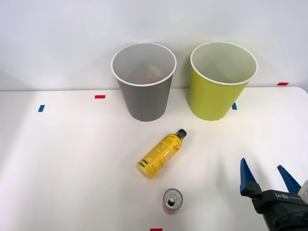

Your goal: Put cans in the gray bin, plastic bottles in the light green bin

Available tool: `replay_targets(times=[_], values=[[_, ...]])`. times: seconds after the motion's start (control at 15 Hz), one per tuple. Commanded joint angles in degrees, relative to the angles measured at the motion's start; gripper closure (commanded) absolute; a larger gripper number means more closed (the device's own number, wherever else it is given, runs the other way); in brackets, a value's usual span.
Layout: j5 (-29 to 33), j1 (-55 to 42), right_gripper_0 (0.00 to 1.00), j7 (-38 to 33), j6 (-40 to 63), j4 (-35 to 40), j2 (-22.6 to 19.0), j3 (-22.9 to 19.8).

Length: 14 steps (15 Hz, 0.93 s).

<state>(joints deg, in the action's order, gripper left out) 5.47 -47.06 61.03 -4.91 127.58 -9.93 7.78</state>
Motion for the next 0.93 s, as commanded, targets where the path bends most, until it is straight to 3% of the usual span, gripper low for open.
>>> replay_targets(times=[0.07, 0.4, 0.73, 0.93], values=[[4.6, 2.5, 0.0, 0.1, -5.9, -6.3, 3.9, -0.4], [6.3, 2.9, 0.0, 1.5, -21.1, -16.0, 4.1, -1.2], [4.0, -0.5, 0.0, 14.2, -23.9, -16.6, 0.1, 1.1], [2.4, -3.9, 0.0, 15.5, -26.6, -16.6, -0.1, 3.0]])
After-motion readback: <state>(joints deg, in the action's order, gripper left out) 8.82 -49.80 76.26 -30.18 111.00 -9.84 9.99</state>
